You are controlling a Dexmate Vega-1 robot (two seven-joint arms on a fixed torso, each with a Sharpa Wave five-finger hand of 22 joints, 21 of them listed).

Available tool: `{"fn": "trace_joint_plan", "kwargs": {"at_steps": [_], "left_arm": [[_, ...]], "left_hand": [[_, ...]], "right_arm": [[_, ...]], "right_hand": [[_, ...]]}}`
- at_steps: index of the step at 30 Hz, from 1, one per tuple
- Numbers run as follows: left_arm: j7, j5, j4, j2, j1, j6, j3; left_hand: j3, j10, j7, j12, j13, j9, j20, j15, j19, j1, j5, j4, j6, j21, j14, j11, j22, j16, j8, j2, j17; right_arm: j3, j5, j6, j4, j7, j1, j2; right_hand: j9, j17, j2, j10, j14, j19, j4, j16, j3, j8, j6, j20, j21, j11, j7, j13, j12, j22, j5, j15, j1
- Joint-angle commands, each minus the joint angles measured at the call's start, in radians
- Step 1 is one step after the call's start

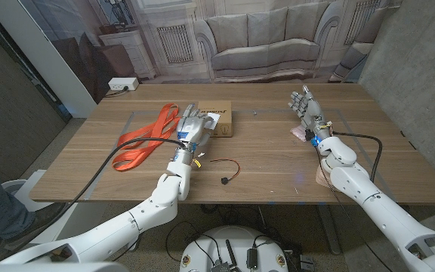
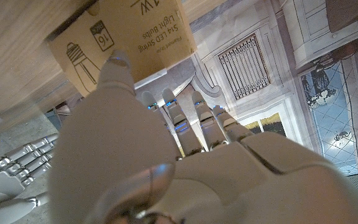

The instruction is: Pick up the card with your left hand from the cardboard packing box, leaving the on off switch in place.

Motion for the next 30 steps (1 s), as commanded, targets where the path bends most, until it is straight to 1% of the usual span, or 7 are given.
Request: {"fn": "trace_joint_plan", "kwargs": {"at_steps": [1,11,30], "left_arm": [[0.020,-0.025,0.009,-0.002,-0.010,-0.016,0.003],[0.040,-0.038,0.019,-0.001,-0.016,-0.031,0.002],[0.071,-0.054,0.030,0.004,-0.024,-0.054,-0.005]], "left_hand": [[-0.004,0.018,-0.002,-0.001,0.002,0.006,-0.040,-0.155,0.007,0.008,-0.003,-0.001,0.017,0.001,0.011,0.004,0.002,0.004,0.000,0.004,0.003],[-0.005,0.046,-0.001,0.004,0.002,0.008,-0.047,-0.155,0.012,0.014,-0.006,0.001,0.048,0.002,0.026,0.004,0.002,0.007,0.008,0.011,0.003],[-0.006,0.095,-0.001,0.008,0.002,0.009,-0.051,-0.155,0.023,0.024,-0.014,0.005,0.105,0.004,0.050,0.004,0.002,0.009,0.021,0.026,0.003]], "right_arm": [[0.003,0.001,0.005,0.004,-0.002,-0.003,0.001],[0.002,0.000,0.012,0.013,0.002,-0.001,0.006],[-0.006,-0.004,0.011,0.020,-0.005,0.009,0.020]], "right_hand": [[0.002,0.005,0.000,0.002,0.002,0.009,-0.006,0.000,-0.001,0.002,0.006,0.000,-0.002,0.002,-0.006,0.005,-0.001,0.001,-0.001,0.007,-0.002],[0.002,0.005,0.001,0.004,0.002,0.010,-0.006,0.000,-0.001,0.002,0.005,0.000,-0.006,0.002,-0.006,0.005,0.000,0.002,-0.001,0.008,-0.003],[0.002,0.005,0.000,0.004,0.002,0.013,-0.007,0.000,-0.003,0.002,0.005,0.000,-0.012,0.002,-0.006,0.005,-0.001,0.002,-0.001,0.007,-0.006]]}}
